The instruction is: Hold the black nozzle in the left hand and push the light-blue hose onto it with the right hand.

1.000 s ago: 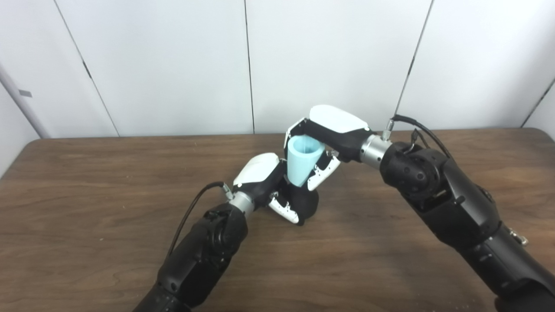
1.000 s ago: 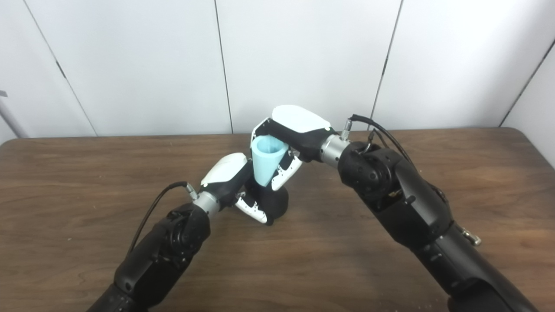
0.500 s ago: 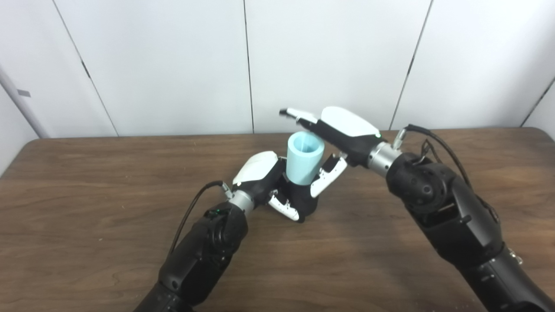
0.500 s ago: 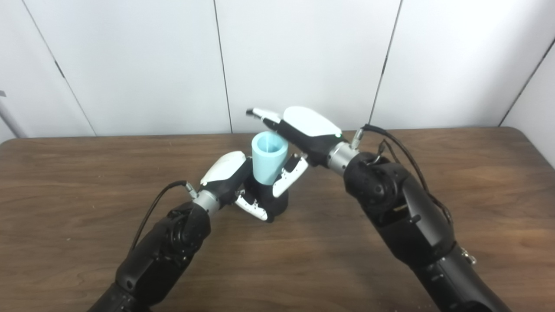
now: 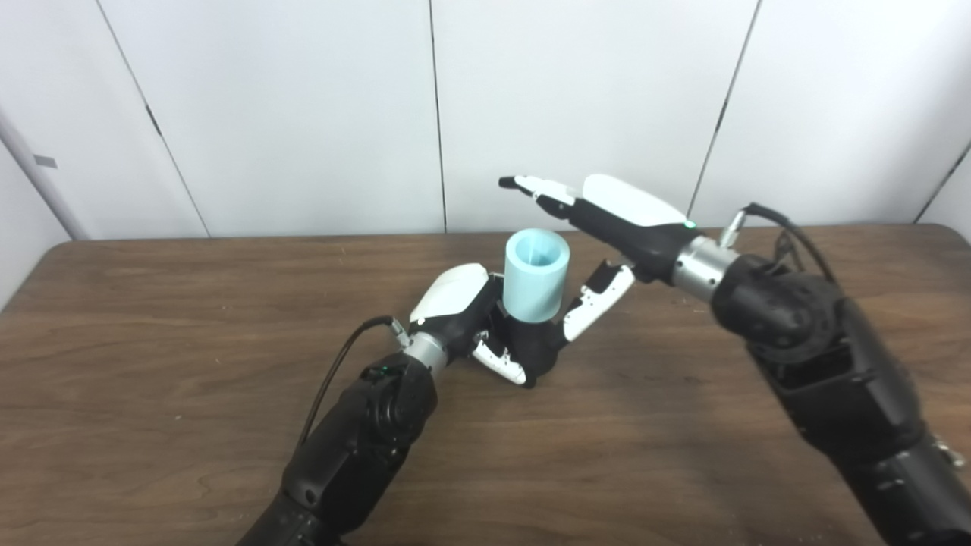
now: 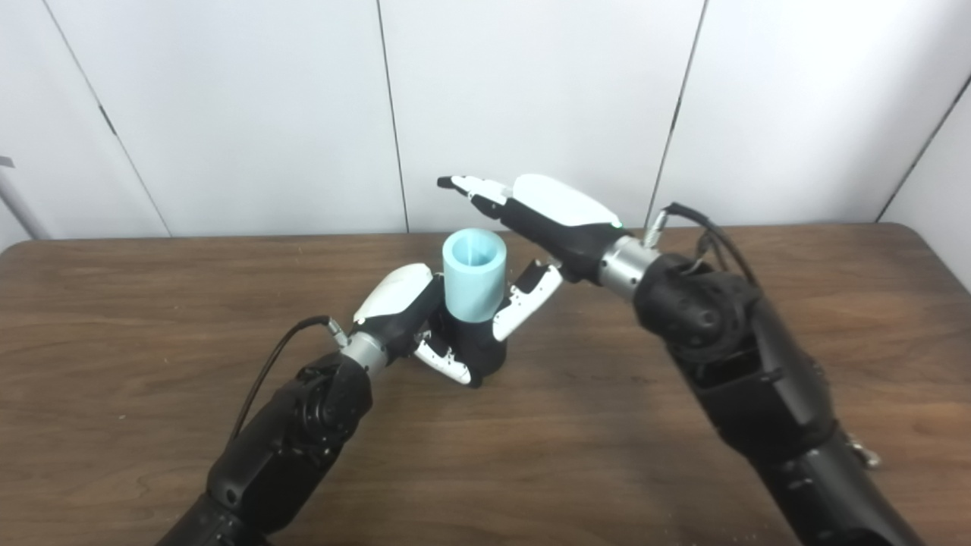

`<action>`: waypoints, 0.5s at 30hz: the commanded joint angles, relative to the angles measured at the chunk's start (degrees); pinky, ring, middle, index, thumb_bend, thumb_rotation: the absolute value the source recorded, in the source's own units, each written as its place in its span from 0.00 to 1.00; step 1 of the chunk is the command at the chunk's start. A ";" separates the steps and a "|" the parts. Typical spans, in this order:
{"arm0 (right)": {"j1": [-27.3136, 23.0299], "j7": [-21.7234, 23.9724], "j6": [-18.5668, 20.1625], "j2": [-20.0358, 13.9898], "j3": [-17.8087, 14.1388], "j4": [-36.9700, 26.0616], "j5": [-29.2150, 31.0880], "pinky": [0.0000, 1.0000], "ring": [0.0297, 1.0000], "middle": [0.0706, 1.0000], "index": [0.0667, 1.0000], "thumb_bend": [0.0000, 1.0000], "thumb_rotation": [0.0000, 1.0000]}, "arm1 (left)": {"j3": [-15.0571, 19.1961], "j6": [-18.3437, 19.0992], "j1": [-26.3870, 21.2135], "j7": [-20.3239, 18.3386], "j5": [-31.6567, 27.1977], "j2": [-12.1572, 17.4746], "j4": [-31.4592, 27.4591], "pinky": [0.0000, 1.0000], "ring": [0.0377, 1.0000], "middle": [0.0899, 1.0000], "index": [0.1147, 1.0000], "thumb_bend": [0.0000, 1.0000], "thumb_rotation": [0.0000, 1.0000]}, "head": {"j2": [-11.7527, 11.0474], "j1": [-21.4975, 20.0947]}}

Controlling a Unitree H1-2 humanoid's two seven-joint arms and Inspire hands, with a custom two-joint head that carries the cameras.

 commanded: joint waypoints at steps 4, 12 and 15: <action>-2.85 3.67 -8.45 -5.93 1.74 -1.96 -0.10 1.00 1.00 1.00 1.00 0.88 0.94 | -0.92 3.19 2.76 -4.28 -0.28 1.32 4.21 0.48 0.48 0.46 0.41 0.52 0.00 | -0.03 0.03; -2.34 5.43 -9.30 -6.27 2.29 -2.15 0.21 1.00 1.00 1.00 1.00 0.90 1.00 | -1.08 3.12 2.67 -4.40 -0.23 1.44 3.97 0.48 0.48 0.45 0.41 0.53 0.00 | 0.03 0.11; -2.25 5.72 -9.33 -6.20 2.18 -2.23 0.02 1.00 1.00 1.00 1.00 0.89 1.00 | -1.08 3.14 2.68 -4.37 -0.21 1.51 3.97 0.45 0.46 0.44 0.41 0.53 0.00 | 0.11 0.13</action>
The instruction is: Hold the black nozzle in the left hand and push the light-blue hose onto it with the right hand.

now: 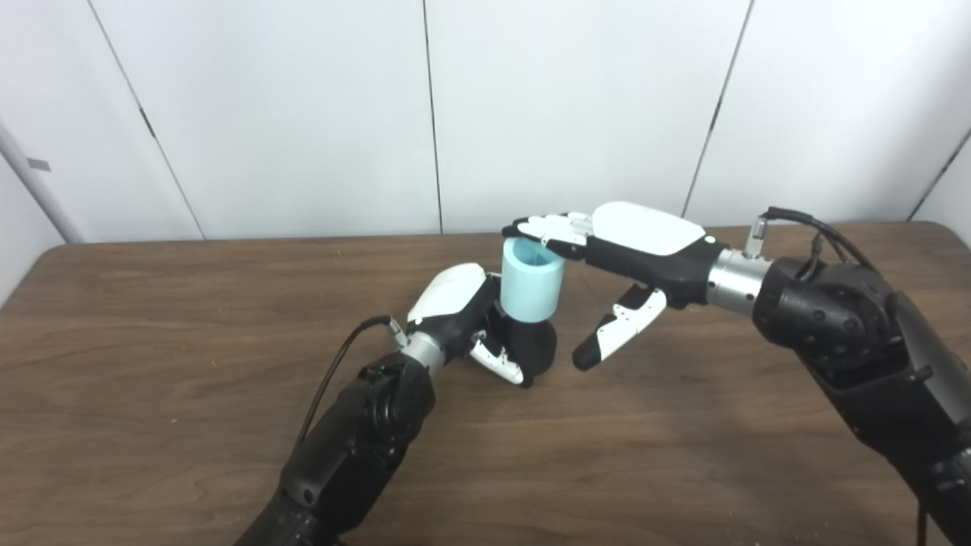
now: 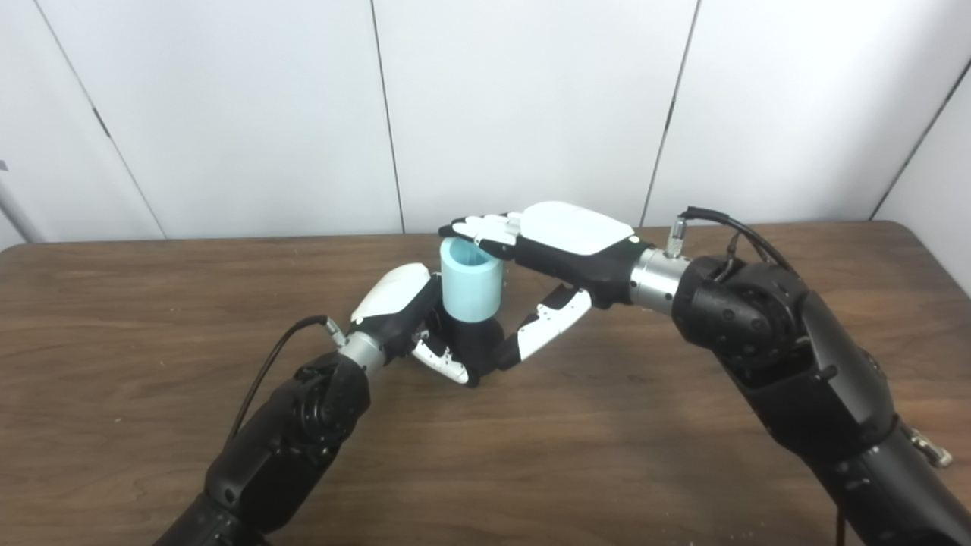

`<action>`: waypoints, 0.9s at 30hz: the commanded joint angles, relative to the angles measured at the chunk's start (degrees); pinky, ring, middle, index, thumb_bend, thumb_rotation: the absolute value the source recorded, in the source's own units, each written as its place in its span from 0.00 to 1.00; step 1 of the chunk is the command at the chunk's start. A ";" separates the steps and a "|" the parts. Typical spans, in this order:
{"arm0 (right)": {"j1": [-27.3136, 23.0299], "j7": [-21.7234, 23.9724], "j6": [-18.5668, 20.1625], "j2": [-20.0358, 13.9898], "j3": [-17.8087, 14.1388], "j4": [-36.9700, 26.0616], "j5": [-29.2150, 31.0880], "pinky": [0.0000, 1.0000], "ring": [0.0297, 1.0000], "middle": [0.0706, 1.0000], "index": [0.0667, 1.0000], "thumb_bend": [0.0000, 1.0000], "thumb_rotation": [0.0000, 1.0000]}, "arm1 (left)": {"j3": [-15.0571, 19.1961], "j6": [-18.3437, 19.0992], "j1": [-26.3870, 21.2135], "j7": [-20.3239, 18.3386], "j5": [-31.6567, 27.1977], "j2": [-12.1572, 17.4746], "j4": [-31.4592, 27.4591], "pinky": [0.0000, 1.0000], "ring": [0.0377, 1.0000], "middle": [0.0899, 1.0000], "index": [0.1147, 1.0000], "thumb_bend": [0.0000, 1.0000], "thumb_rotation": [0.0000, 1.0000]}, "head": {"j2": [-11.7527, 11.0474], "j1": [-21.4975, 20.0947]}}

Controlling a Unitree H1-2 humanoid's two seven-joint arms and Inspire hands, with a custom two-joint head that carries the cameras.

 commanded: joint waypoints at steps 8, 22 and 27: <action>-1.57 0.10 -1.24 -0.71 -1.45 -1.53 1.14 1.00 1.00 1.00 1.00 0.88 1.00 | -0.85 3.24 3.02 -4.53 -0.42 1.43 3.57 0.47 0.46 0.43 0.41 0.53 0.00 | 0.17 0.06; -1.28 4.19 -7.23 -3.18 2.73 -1.37 -0.14 1.00 1.00 1.00 0.98 0.91 1.00 | -0.86 3.25 2.72 -4.85 -0.45 1.81 3.34 0.53 0.48 0.44 0.41 0.53 0.00 | 0.76 0.00; -1.62 5.40 -13.41 -5.26 6.06 1.16 -0.02 1.00 1.00 1.00 0.94 0.95 1.00 | -0.88 3.14 2.63 -4.80 -0.43 1.88 3.47 0.55 0.49 0.45 0.41 0.53 0.00 | 0.81 0.01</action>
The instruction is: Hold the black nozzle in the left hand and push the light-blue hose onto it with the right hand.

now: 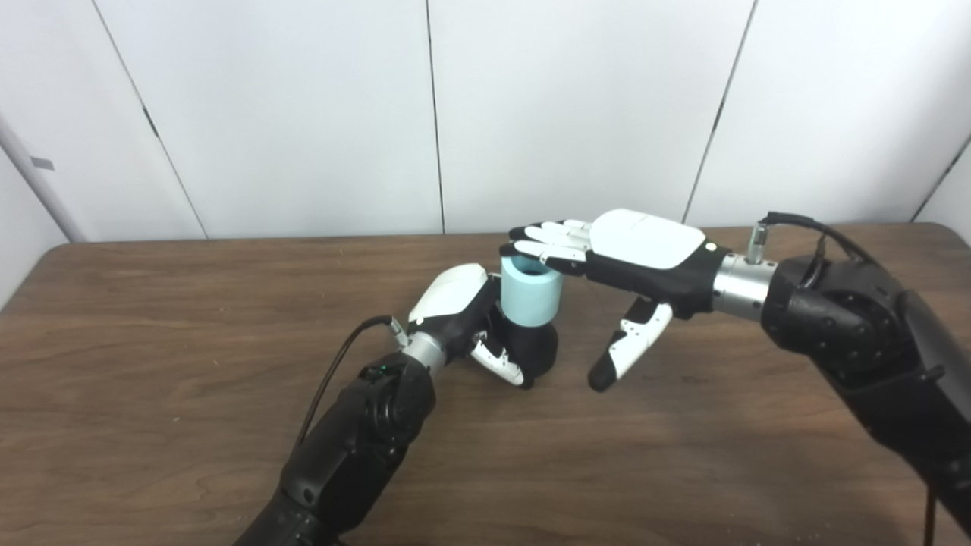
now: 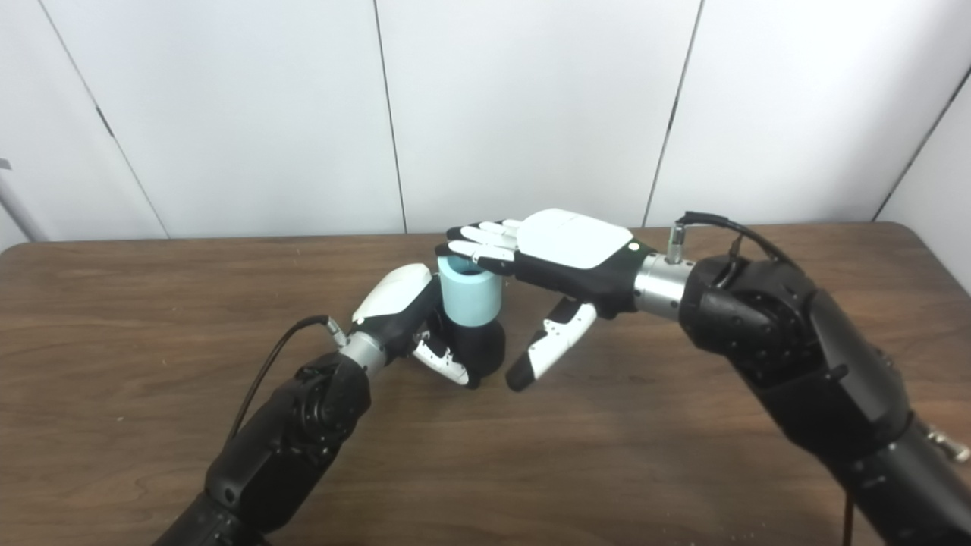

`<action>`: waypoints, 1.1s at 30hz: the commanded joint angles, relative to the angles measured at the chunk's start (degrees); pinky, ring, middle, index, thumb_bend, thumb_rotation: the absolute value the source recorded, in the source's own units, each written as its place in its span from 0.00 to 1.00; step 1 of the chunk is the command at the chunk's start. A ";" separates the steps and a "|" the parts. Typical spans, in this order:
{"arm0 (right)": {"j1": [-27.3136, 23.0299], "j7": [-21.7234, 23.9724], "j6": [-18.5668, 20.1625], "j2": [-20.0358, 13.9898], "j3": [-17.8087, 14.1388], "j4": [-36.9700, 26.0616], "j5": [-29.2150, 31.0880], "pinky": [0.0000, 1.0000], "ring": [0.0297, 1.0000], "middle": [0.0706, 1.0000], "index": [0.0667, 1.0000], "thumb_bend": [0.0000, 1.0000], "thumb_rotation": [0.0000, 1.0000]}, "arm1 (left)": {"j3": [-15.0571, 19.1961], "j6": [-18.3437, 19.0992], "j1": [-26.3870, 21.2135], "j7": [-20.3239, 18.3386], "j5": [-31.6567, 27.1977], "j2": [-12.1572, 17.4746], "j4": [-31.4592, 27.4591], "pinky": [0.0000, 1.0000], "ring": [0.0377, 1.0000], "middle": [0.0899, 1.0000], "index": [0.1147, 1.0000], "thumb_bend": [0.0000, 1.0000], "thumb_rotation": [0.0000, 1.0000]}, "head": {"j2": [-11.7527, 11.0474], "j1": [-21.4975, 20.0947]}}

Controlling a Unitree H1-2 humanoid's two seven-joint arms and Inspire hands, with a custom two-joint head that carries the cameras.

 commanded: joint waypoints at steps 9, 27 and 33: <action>-0.14 3.20 -6.04 -1.19 4.90 4.82 -2.43 1.00 1.00 1.00 0.96 0.97 1.00 | -0.99 3.63 2.67 -4.81 -0.01 1.53 3.01 0.49 0.47 0.44 0.41 0.53 0.00 | 0.26 0.15; 1.99 4.53 6.78 -0.42 4.41 2.16 -8.44 1.00 1.00 1.00 0.98 0.92 1.00 | -0.64 3.41 3.06 -5.15 -0.11 2.00 2.14 0.50 0.47 0.44 0.41 0.53 0.00 | 0.87 0.22; 2.47 6.51 11.04 -1.06 4.86 -0.30 -8.13 1.00 1.00 1.00 1.00 0.92 1.00 | -0.50 3.30 3.21 -5.20 -0.19 2.11 1.83 0.47 0.45 0.42 0.41 0.53 0.00 | 1.06 0.00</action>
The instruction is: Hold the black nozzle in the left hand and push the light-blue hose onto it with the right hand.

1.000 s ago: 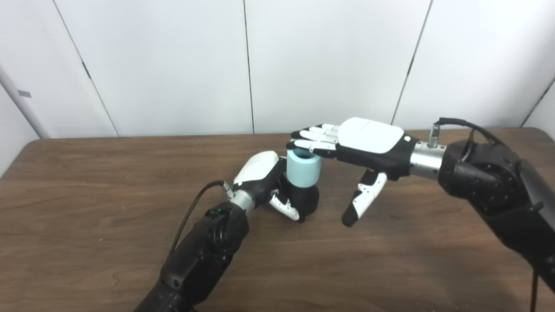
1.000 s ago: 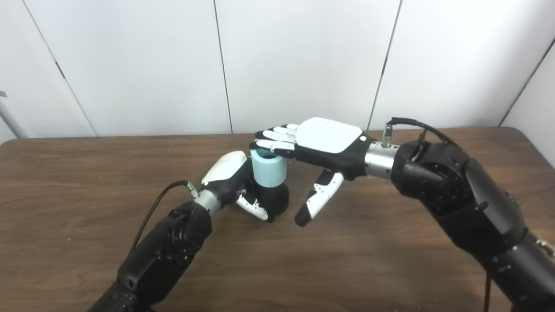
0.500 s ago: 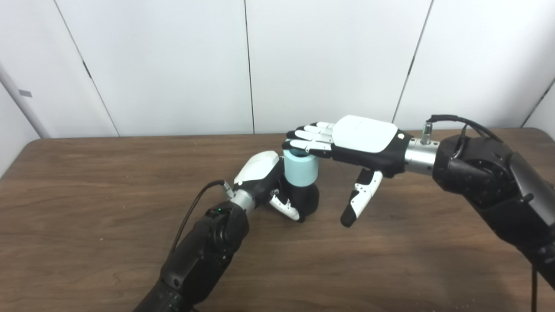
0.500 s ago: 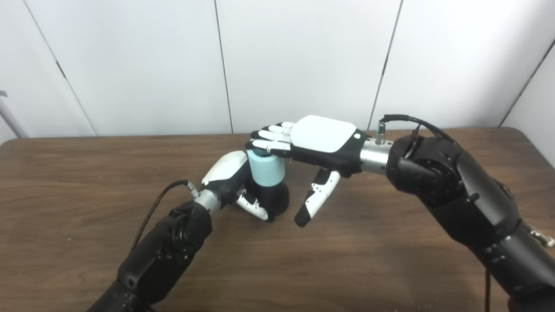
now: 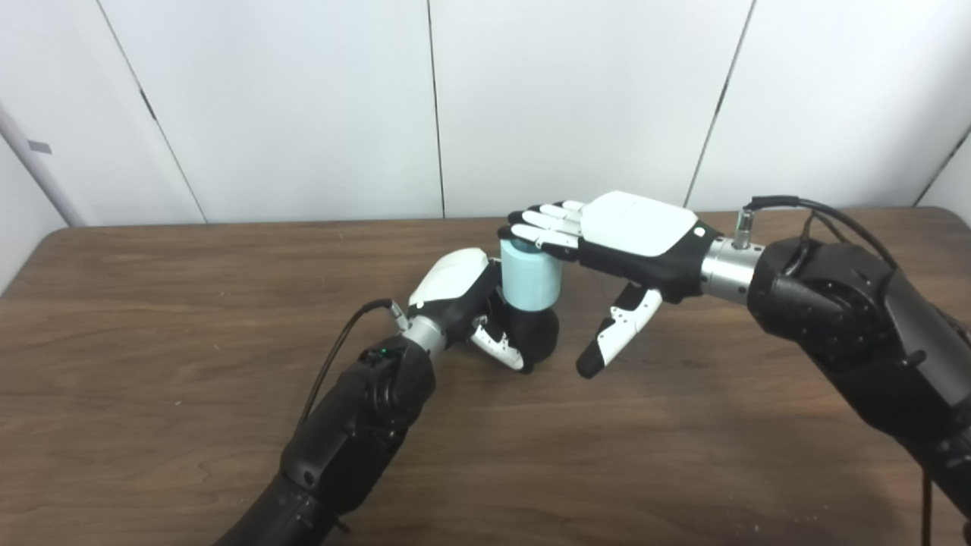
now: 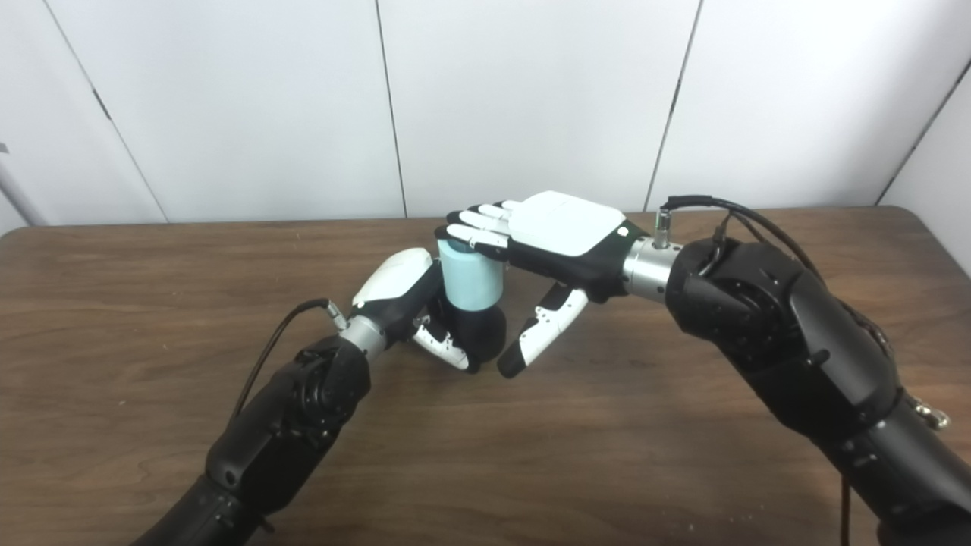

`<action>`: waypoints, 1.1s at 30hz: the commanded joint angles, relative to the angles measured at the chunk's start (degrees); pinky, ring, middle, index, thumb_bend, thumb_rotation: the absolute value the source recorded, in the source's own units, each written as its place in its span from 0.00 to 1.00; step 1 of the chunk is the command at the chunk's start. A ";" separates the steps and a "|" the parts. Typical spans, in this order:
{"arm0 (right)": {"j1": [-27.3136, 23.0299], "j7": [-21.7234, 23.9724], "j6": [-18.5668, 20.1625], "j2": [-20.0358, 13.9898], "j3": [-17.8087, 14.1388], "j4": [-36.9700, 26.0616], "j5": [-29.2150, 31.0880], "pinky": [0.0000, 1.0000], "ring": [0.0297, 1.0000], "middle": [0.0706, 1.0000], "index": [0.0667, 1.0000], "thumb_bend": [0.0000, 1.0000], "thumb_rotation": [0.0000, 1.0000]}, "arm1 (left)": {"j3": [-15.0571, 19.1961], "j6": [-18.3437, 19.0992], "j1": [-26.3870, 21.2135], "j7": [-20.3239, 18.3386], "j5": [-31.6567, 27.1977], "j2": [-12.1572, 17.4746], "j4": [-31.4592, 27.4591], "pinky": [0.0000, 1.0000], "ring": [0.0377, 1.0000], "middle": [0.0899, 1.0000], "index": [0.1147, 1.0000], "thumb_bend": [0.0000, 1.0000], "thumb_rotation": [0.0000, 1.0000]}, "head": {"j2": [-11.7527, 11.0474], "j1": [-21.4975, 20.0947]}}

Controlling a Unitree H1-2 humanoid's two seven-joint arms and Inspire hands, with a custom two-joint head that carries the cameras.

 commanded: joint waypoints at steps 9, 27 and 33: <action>2.64 6.65 2.92 -2.88 1.95 -0.14 -0.01 1.00 1.00 1.00 1.00 0.93 1.00 | -0.67 3.56 2.79 -4.44 -0.27 1.43 2.76 0.51 0.48 0.44 0.41 0.53 0.00 | 0.29 0.05; 3.00 -2.82 -13.34 -1.58 -0.72 2.79 5.88 0.98 0.99 1.00 0.97 0.78 0.84 | -0.81 3.65 2.25 -4.17 0.04 1.11 3.87 0.48 0.45 0.44 0.41 0.53 0.00 | -0.01 -0.28; 4.63 -6.28 -4.48 2.37 -5.75 -1.60 5.75 0.92 0.97 1.00 1.00 0.73 0.65 | -1.14 3.28 2.03 -4.05 0.29 1.09 4.48 0.52 0.47 0.46 0.40 0.52 0.00 | -0.43 -0.46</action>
